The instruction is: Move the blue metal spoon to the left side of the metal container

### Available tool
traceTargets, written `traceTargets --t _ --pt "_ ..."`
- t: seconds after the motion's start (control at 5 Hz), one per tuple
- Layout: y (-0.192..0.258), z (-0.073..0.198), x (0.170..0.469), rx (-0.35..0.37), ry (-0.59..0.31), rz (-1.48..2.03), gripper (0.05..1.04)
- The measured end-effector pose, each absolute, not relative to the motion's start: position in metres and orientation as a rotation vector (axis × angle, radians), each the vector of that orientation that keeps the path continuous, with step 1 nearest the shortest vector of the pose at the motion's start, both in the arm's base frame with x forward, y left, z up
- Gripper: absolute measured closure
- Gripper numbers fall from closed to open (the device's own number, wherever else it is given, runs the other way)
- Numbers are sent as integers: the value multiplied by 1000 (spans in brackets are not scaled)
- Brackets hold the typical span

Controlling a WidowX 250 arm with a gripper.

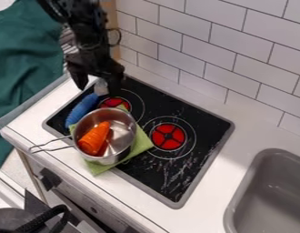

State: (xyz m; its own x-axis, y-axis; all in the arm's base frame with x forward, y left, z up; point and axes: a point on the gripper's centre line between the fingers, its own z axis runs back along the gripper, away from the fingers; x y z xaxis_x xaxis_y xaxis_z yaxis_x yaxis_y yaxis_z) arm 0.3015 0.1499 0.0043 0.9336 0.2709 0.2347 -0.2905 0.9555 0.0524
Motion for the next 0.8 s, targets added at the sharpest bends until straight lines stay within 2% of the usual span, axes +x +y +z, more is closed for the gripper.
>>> traceTargets --t 0.2,0.4,0.6,0.8 --pt "140 9 310 73 -258 270 77" --pt "115 42 317 91 -298 221 77" --pt "75 69 301 91 -276 202 77" --pt "39 79 277 103 -201 232 77"
